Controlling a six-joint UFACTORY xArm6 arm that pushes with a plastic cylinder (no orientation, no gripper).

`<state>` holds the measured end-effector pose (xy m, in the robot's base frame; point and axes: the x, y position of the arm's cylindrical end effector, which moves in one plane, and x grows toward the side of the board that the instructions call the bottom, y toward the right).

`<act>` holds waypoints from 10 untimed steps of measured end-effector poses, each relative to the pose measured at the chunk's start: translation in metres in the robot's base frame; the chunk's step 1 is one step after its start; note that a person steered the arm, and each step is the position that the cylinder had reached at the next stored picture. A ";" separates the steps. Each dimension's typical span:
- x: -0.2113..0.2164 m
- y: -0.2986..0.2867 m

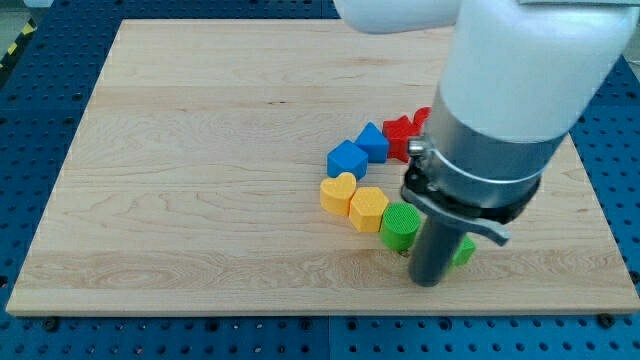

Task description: Move the heart and the cube to the right side slightly

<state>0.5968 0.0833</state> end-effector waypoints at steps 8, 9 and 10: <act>-0.065 -0.083; -0.077 -0.083; -0.082 -0.083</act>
<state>0.5151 -0.0001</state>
